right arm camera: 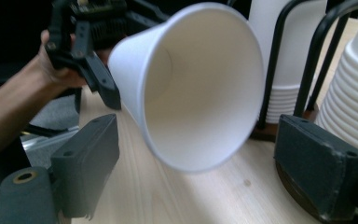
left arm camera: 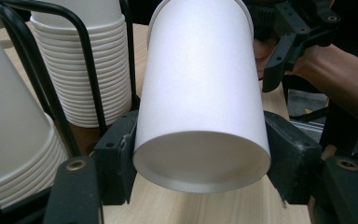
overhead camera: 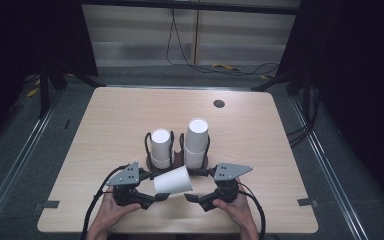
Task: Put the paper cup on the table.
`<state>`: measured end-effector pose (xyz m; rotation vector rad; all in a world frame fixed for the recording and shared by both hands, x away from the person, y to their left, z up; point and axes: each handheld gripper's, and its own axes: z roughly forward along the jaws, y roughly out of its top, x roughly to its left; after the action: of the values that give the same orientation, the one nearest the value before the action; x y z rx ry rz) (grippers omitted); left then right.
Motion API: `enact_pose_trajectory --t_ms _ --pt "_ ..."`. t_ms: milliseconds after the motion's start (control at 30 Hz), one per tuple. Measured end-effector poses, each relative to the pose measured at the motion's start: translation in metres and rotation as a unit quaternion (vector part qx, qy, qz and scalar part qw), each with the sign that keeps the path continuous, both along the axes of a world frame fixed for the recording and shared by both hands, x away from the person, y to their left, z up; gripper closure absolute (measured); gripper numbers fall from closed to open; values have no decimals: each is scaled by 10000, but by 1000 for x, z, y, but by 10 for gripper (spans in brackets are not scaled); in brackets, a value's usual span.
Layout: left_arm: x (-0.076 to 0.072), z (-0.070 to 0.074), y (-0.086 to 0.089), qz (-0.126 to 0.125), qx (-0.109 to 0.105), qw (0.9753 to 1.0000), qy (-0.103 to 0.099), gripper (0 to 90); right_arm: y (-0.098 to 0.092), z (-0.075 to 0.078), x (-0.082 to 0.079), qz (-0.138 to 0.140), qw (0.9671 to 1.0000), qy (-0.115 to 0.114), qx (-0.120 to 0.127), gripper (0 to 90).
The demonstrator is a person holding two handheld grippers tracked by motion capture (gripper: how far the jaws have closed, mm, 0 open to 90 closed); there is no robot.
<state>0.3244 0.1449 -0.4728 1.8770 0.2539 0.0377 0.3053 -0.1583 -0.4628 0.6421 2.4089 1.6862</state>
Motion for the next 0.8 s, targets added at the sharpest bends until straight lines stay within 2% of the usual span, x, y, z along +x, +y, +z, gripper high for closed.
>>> enact_pose_trajectory --t_ms 67,167,367,800 --pt "0 0 -1 -32 70 10000 -27 346 0 1 1 12 10000 -21 77 138" --pt "0 -1 -2 -107 61 9999 -18 346 3 1 2 6 9999 -68 143 136" --pt "1 -3 -4 -188 74 9998 34 346 7 2 8 172 9995 18 252 135" --pt "3 -2 -8 -360 16 9993 61 344 16 -1 18 575 9977 343 95 132"
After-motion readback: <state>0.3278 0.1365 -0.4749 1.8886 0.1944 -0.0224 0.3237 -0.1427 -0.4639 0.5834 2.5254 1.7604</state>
